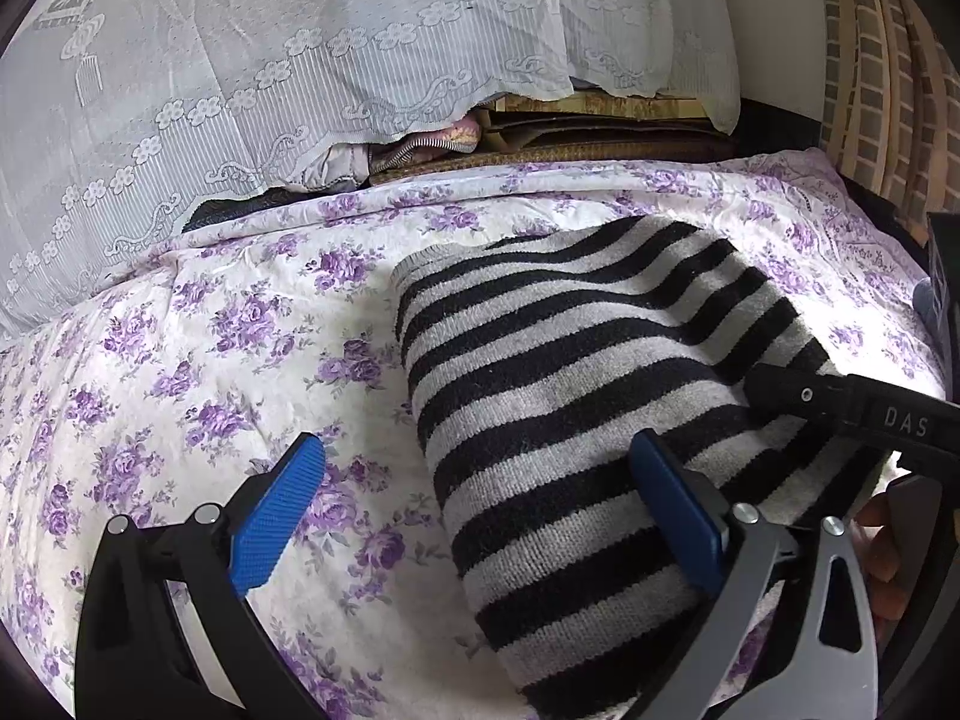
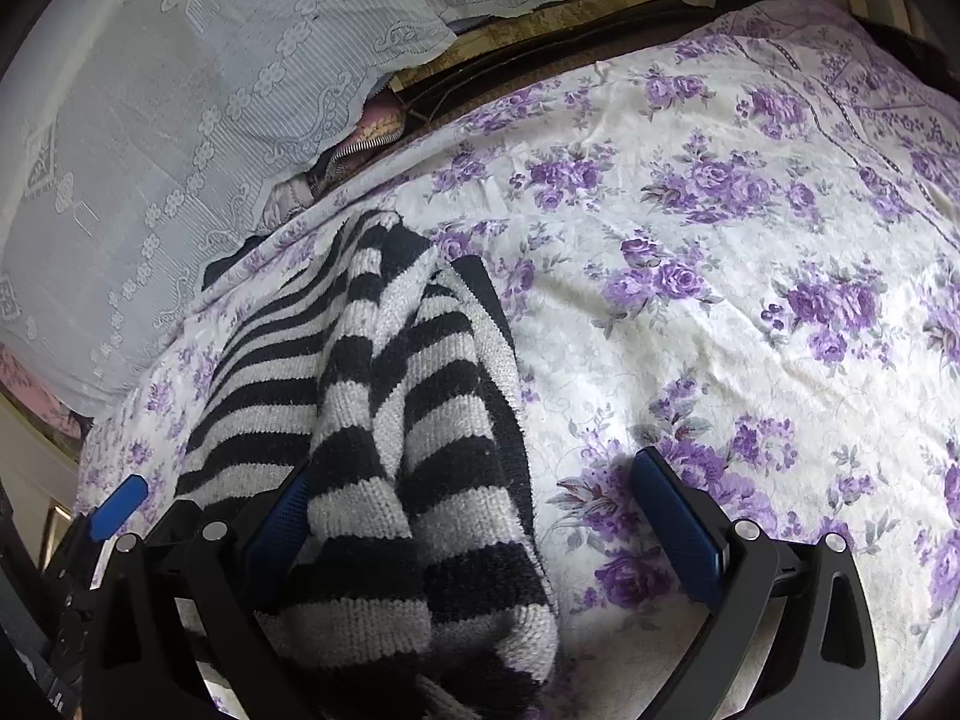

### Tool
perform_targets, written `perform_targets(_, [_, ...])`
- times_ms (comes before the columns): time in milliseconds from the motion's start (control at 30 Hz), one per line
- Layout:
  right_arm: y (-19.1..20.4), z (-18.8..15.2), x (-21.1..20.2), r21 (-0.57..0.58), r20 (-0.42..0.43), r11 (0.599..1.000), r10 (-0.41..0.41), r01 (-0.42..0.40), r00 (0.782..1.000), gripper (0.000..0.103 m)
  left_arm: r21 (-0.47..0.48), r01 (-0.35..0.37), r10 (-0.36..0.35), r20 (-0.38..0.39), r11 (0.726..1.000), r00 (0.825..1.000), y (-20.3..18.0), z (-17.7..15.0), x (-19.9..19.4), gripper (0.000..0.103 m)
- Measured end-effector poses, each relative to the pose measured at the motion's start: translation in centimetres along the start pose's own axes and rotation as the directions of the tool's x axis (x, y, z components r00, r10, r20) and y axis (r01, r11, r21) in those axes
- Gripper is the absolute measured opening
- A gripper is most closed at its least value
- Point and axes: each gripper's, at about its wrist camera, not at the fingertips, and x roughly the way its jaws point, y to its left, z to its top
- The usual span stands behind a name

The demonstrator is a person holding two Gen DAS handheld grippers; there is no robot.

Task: Fold small clothes

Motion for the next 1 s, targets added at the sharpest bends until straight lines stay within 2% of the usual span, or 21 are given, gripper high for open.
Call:
perform_targets(433, [-0.3,0.3,0.0,-0.012,-0.031,1.0,0.028,-0.029,0.999,0.1,-0.007,0.007,-0.007,-0.001,1.0,1.0,-0.2,0.1,-0.5,0.098])
perform_targets(500, [-0.4,0.5,-0.1,-0.009,-0.046,0.999,0.041,-0.042,0.998,0.1,-0.017,0.022,-0.022,-0.004,1.0,1.0,-0.2,0.2,-0.7,0.098])
perform_targets(600, [-1.3,1.2,-0.9,0.045,-0.063,0.996,0.075,-0.072,0.995,0.1,-0.048,0.098,-0.099,-0.018,0.994,0.995,0.1,0.4,-1.1,0.098])
perform_targets(700, [-3.0,2.1,-2.3,0.146,-0.028,0.979,0.145,-0.14,0.989,0.1,-0.103,0.233,-0.238,-0.033,0.967,0.971,0.5,0.5,-1.3,0.098])
perform_targets(800, [-5.2,2.4,-2.9,0.249,0.015,0.944,0.22,-0.216,0.975,0.1,-0.161,0.316,-0.329,-0.058,0.935,0.943,1.0,0.4,-0.5,0.098])
perform_targets(867, [-6.3,2.0,-1.9,0.3,-0.011,0.923,0.257,-0.242,0.966,0.1,-0.218,0.36,-0.387,-0.094,0.907,0.917,1.3,0.1,0.8,0.098])
perform_targets(933, [-6.0,1.9,-1.4,0.262,-0.036,0.937,0.25,-0.232,0.968,0.1,-0.277,0.385,-0.431,-0.128,0.88,0.893,1.7,-0.4,2.1,0.098])
perform_targets(1000, [-4.8,1.9,-1.1,0.206,-0.073,0.941,0.29,-0.27,0.954,0.1,-0.313,0.405,-0.461,-0.131,0.859,0.877,2.1,-0.5,2.7,0.098])
